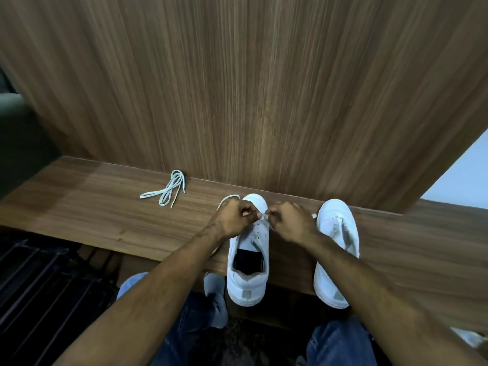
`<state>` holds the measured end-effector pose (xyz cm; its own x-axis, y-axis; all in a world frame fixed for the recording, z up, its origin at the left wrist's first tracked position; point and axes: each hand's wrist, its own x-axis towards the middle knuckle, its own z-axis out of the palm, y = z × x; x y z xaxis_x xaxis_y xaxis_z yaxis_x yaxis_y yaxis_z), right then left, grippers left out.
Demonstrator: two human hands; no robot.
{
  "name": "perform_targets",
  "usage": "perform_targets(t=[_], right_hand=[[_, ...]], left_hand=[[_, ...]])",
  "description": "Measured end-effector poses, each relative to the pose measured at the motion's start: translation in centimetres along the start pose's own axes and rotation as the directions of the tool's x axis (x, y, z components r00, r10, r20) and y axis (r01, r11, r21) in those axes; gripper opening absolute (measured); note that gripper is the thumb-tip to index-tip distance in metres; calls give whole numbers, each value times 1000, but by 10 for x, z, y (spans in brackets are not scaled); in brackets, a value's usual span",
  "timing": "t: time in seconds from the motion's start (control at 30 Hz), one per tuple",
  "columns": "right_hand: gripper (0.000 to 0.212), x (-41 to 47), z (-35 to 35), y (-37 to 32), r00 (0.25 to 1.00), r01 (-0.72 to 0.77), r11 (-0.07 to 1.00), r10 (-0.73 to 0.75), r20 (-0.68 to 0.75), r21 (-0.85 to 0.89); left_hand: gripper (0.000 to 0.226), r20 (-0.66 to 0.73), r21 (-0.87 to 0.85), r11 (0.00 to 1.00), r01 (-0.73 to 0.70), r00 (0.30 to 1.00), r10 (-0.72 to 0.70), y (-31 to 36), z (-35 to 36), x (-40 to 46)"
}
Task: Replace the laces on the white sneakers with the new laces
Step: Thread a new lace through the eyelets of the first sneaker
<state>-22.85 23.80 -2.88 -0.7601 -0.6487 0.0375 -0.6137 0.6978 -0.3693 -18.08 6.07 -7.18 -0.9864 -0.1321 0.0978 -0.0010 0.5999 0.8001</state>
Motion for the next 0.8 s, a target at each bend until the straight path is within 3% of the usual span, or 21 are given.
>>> perform_targets(t=[0.2,0.3,0.4,0.53,0.6,0.67,0.73,0.8], right_hand=[[18,-4,-7,21,979,-199,978,201,-24,56],[25,-5,1,18,991,-132,988,133,-6,81],[36,-1,13,10,1000,-14,967,15,-5,253],[19,4,26,-1,997,21,958,1,-77,287],[17,4,31,0,994,-15,953,47,-99,304],[18,4,37,3,985,-95,932,138,-101,350],[15,4,44,5,969,-178,891,233,-85,417],[12,4,50,4,956,-221,864,283,-75,452]], left_hand=[[13,-21,-152,986,64,997,-68,-11,-11,-6],[12,-25,-113,993,43,999,-46,-6,-6,-3],[17,-9,-72,997,38,999,-39,-2,3,1],[29,-44,-61,992,107,993,-110,-6,7,-2],[13,-65,8,982,189,980,-188,-10,7,-8],[14,-58,87,955,285,958,-281,-13,8,-17],[4,-72,72,934,349,936,-345,-17,10,-19],[9,-72,13,933,359,931,-357,-19,10,-20]])
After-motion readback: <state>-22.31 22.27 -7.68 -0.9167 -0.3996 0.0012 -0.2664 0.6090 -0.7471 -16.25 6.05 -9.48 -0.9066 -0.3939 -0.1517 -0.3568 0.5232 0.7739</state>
